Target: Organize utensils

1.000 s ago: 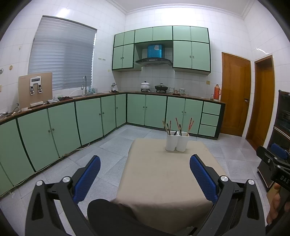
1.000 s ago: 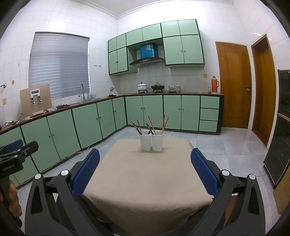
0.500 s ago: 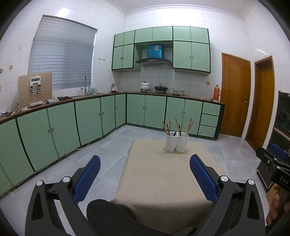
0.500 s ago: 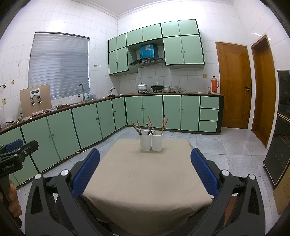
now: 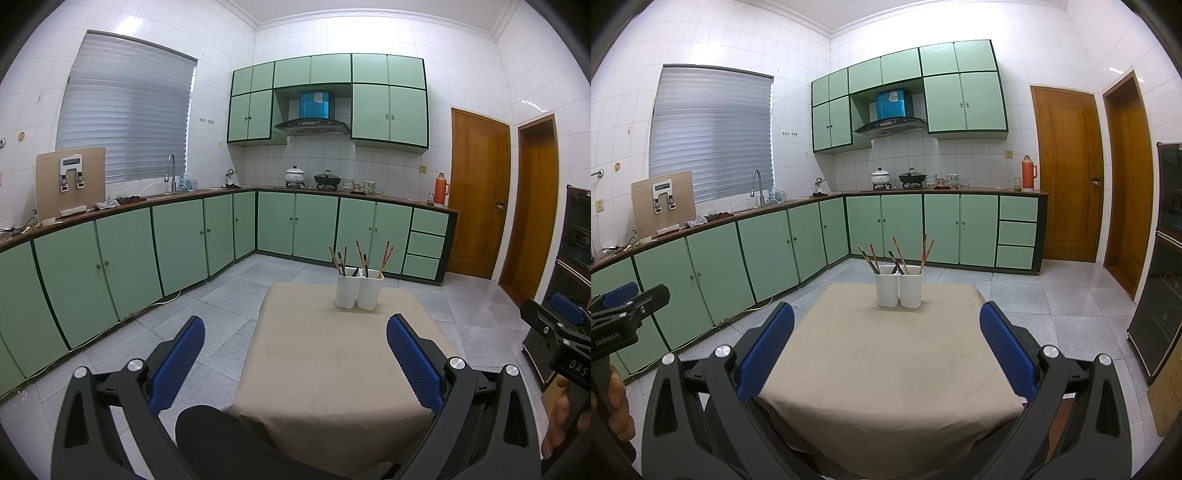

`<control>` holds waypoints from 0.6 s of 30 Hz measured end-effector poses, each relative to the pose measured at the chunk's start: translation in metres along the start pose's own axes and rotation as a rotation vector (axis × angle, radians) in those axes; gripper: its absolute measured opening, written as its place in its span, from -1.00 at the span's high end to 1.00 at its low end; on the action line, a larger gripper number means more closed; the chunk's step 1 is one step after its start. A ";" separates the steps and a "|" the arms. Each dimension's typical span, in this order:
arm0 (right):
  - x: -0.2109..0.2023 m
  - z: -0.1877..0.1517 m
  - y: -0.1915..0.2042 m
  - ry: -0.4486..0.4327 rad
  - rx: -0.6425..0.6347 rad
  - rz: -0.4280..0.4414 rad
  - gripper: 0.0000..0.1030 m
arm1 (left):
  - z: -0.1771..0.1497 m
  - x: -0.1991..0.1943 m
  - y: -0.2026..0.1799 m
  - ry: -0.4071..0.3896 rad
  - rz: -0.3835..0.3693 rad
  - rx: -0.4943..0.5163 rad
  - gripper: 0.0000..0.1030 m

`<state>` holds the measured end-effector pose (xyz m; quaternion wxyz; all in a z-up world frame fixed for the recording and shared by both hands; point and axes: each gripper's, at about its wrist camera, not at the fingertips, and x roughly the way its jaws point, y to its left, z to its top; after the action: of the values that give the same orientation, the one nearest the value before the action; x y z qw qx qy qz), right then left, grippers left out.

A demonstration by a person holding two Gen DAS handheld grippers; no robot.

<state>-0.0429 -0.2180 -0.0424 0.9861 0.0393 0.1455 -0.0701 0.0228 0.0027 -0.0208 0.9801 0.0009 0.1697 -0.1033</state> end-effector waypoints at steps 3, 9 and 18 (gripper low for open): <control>0.000 0.000 -0.001 0.000 0.000 0.000 -0.89 | -0.001 0.000 0.002 0.000 0.000 0.000 -0.88; 0.000 0.001 -0.002 0.000 0.001 0.001 -0.89 | 0.003 0.000 -0.001 0.001 0.000 -0.001 -0.88; -0.001 0.002 -0.003 -0.002 0.001 0.000 -0.89 | 0.002 -0.001 -0.001 0.000 0.000 -0.001 -0.88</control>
<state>-0.0433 -0.2207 -0.0405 0.9862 0.0399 0.1445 -0.0704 0.0229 0.0018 -0.0185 0.9801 0.0002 0.1697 -0.1031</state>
